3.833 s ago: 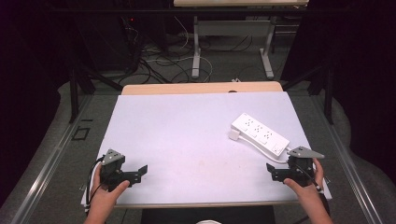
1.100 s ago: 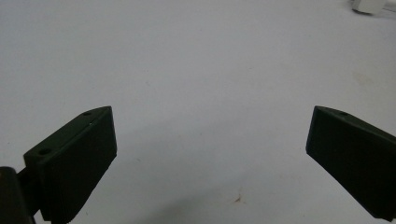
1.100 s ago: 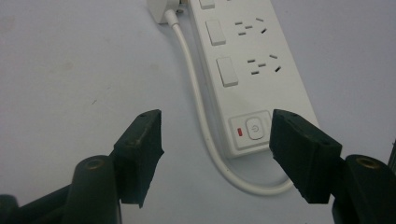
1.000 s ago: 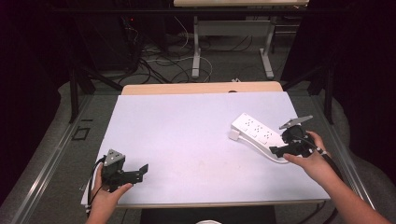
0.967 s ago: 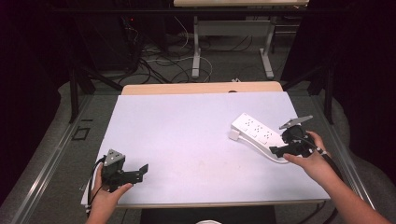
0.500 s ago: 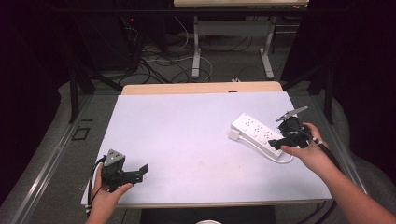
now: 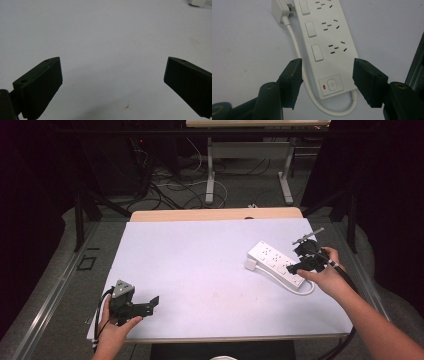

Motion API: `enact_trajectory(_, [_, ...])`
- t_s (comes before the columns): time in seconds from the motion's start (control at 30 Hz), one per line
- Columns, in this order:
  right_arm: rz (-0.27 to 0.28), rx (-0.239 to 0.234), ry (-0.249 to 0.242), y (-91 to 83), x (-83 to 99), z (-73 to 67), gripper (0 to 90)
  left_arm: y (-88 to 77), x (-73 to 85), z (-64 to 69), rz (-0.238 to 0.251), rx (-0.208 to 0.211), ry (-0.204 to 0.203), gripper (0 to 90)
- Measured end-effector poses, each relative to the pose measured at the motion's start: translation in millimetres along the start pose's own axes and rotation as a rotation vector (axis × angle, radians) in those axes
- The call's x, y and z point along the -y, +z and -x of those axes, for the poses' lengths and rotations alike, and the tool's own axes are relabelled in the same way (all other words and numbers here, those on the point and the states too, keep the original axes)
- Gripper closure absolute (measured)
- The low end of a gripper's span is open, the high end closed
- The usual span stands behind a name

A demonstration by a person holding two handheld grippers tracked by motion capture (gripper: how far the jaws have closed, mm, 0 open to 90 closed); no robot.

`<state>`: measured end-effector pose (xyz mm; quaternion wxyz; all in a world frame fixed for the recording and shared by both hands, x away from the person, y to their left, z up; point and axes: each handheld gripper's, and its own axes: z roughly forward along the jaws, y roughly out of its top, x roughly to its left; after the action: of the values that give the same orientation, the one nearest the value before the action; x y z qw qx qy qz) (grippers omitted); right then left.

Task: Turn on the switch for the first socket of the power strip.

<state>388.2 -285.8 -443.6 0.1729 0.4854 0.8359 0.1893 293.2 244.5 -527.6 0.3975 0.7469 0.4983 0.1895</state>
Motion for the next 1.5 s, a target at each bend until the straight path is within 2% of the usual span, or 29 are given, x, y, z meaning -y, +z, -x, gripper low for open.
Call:
enact_trajectory(0.27, [-0.026, -0.016, 0.009, 11.9, -4.4, -1.3, 44.0, 0.0, 0.4, -0.1, 0.001, 0.001, 0.0, 1.8])
enact_trajectory(0.67, [-0.038, -0.018, 0.037, 25.2, -7.6, 2.2, 56.2, 0.5, 0.3, 0.0, -0.005, 0.002, 0.001, 2.1])
enact_trajectory(0.8, [-0.045, 0.006, 0.025, 27.7, -8.7, 3.5, 61.7, 0.5, 0.3, -0.2, -0.004, 0.002, 0.002, 2.2])
enact_trajectory(0.9, [-0.042, 0.0, 0.029, 29.3, -10.2, 2.3, 65.3, 0.5, 0.4, -0.2, -0.004, 0.002, 0.002, 2.2])
enact_trajectory(1.13, [-0.056, 0.009, 0.005, 34.9, -12.8, 2.3, 73.2, 0.6, 0.4, -0.3, -0.005, 0.003, 0.003, 2.2])
enact_trajectory(1.17, [-0.038, 0.003, 0.015, 37.2, -12.9, 1.4, 74.4, 0.7, 0.4, -0.3, -0.005, 0.002, 0.003, 2.2])
enact_trajectory(1.23, [-0.067, 0.004, -0.004, 37.0, -14.2, 2.3, 76.7, 0.8, 0.4, -0.3, -0.005, 0.002, 0.003, 2.2])
enact_trajectory(1.5, [-0.087, 0.004, -0.021, 47.9, -18.4, -1.5, 84.1, 0.6, 0.4, -0.9, -0.008, 0.003, 0.006, 2.2])
